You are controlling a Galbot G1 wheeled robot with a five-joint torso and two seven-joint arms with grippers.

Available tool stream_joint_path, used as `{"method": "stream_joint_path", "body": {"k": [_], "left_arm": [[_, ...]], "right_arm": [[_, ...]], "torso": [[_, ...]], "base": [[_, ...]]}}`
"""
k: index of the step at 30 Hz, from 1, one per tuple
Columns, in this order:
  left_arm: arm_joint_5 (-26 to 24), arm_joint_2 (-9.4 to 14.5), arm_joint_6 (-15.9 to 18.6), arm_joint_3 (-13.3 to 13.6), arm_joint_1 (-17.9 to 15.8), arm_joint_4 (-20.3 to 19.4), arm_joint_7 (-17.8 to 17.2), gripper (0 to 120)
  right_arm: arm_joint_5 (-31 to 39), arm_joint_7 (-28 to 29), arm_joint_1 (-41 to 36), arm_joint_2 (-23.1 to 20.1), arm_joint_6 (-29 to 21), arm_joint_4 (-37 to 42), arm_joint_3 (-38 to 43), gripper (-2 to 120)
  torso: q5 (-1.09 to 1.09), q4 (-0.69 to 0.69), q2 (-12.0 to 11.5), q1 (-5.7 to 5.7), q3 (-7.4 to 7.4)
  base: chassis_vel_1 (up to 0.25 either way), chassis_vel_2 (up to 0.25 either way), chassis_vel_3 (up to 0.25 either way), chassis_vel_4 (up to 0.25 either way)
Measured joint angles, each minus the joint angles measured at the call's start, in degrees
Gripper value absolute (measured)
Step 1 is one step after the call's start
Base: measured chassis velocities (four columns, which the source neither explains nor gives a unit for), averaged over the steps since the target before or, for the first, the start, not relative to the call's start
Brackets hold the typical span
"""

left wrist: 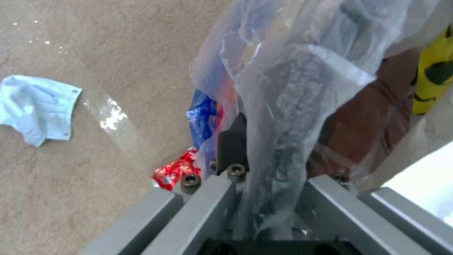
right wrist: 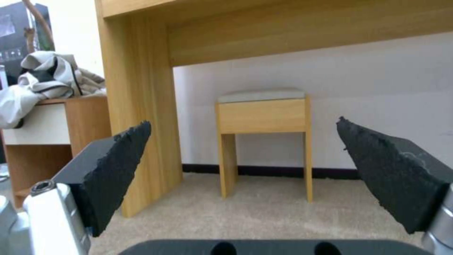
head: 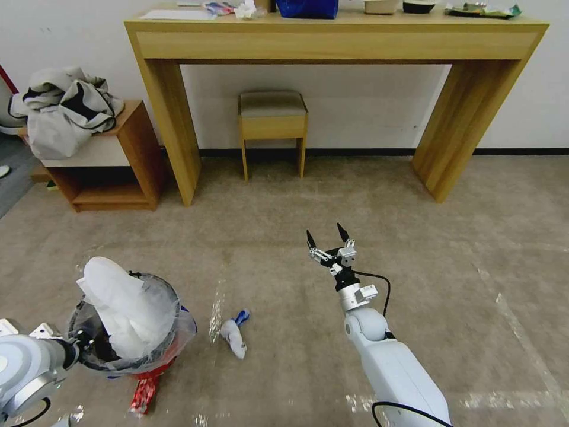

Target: Pick up the trash bin and place the garbage on the floor into it.

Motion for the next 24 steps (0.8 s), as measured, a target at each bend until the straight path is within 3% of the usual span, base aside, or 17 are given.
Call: {"method": "stream_joint_path", "body": {"k": [11,17,24], "left_arm": [[-0.02,0.02,-0.16,-0.36,0.13,-0.08,-0.18,0],[-0.24,0.02,-0.33,-1.07,0.56,-0.39,-0.43,0],[0.04,-0.34,-0.5,-1.5,0.9,-0.51,-0.44,0]], "right_arm": [[2.24,-0.53,2.74,-2.5,-0.9,1.75,-4.99,100],[3.67,-0.75,4.67,-5.35,-4.81,4.92,-9.16,100],[11.65,-3.21,6.64,-14.23,-10.37,8.73,-19.42,100]], "torso": [[0.0,0.02,0.0,-0.03,-0.02],[-0.01,0.02,0.01,-0.03,-0.02],[0.01,0.01,0.02,-0.03,-0.02]], "base": [[0.0,0.0,0.0,0.0],[0.0,0.0,0.0,0.0],[0.0,0.0,0.0,0.0]]}}
